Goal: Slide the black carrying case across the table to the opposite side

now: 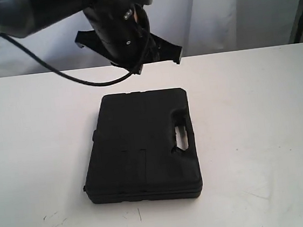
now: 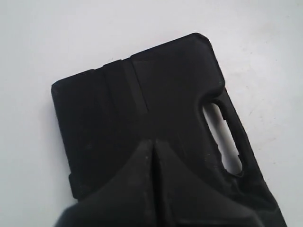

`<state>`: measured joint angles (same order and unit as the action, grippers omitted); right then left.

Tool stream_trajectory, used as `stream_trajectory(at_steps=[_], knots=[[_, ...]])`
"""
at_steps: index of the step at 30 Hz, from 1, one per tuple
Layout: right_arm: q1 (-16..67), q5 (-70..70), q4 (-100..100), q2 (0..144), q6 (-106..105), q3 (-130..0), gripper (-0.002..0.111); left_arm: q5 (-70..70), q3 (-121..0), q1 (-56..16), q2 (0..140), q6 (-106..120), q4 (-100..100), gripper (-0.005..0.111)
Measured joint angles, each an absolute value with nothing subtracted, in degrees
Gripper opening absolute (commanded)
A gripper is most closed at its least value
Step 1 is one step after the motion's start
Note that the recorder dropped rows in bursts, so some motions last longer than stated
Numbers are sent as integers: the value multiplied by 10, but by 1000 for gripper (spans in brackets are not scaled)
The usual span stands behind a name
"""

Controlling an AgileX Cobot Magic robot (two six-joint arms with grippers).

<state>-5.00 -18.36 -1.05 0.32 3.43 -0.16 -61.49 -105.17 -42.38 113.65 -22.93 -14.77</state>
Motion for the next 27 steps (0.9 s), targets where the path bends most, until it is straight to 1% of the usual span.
stream_trajectory(at_steps=[4,9,15,21,27], knots=[[-50,-184,-11,3,34,-2,0,-532,-922,-405,1055,-240,-148,0],[-50,-184,-11,3,34,-2,0,-419,-730,-374,911,-263,-148,0],[-50,-184,-11,3,34,-2,0,-355,-540,-361,736,-298,-150,0],[-50,-184,-11,3,34,-2,0,-370,-434,-360,581,-308,-168,0],[-50,-184,-11,3,34,-2,0,-440,-403,-360,448,-308,-190,0]])
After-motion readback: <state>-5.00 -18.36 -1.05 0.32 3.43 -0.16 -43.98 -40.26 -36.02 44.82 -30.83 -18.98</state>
